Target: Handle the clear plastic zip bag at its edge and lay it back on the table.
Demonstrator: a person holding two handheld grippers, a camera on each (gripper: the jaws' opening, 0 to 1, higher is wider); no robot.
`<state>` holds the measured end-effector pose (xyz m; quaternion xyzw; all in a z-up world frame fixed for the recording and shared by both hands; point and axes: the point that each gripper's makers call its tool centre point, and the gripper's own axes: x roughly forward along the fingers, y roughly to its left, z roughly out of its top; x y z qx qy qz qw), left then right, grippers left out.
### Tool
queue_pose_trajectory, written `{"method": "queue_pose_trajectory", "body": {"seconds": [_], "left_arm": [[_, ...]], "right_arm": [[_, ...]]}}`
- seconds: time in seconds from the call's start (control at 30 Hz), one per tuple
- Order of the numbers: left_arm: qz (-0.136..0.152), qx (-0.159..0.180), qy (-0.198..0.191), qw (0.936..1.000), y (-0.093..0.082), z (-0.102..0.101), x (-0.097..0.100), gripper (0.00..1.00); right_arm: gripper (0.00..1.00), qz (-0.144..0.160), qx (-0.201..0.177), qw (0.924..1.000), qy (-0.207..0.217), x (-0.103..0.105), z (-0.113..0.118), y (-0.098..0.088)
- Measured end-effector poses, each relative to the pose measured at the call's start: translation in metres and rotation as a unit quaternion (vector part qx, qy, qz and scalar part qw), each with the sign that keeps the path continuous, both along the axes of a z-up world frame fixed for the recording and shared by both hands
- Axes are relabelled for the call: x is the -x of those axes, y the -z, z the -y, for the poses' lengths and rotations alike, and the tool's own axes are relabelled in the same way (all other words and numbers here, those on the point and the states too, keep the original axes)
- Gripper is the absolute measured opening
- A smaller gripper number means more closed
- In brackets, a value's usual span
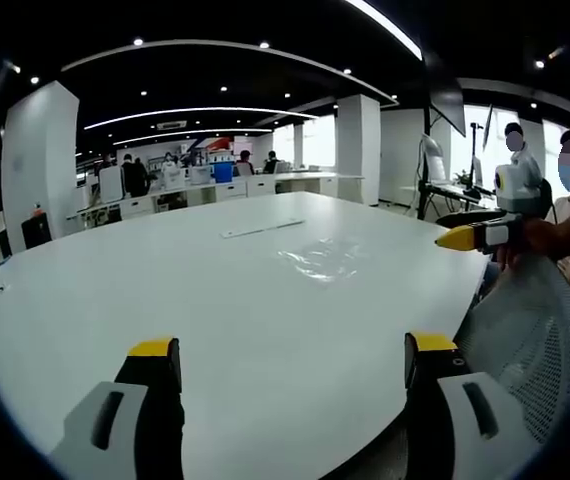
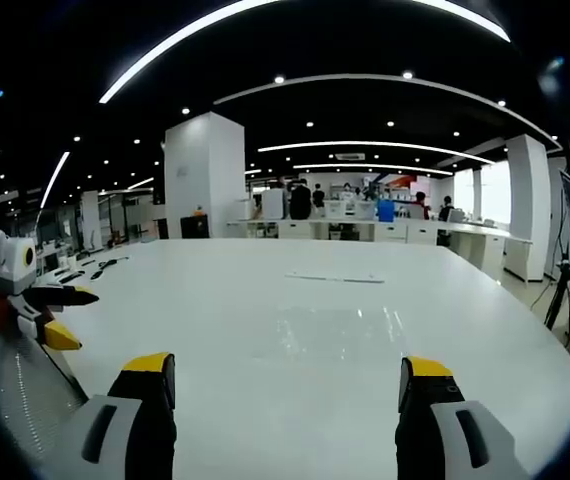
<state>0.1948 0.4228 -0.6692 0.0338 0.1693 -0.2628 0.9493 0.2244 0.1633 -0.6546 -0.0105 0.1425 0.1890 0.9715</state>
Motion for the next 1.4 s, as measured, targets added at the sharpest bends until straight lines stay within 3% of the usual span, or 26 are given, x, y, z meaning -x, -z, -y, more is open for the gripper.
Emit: {"method": "queue_pose_trajectory", "body": {"seconds": [0.67,0.83,1.13,1.4], "left_arm": [[-0.004,-0.001,0.001,1.0000,0.000,0.001,0.001,0.93],[-0.016,-0.018,0.000,0.9997,0.005,-0.002,0.001,0.97],[-0.003,-0.021,-0.012,0.9997,-0.009,-0.013,-0.010,0.98],[0.008,-0.025,0.004,0.9997,-0.023,0.001,-0.024,0.97]], "right_arm": [[0.93,-0.011,0.008,0.9999,-0.004,0.001,0.000,0.005],[0.94,-0.018,0.012,0.9997,-0.009,0.001,-0.001,0.007],[0.95,-0.030,0.016,0.9993,-0.016,0.003,-0.002,0.004],[0.94,-0.020,0.022,0.9991,-0.031,-0.005,-0.012,-0.012]]}}
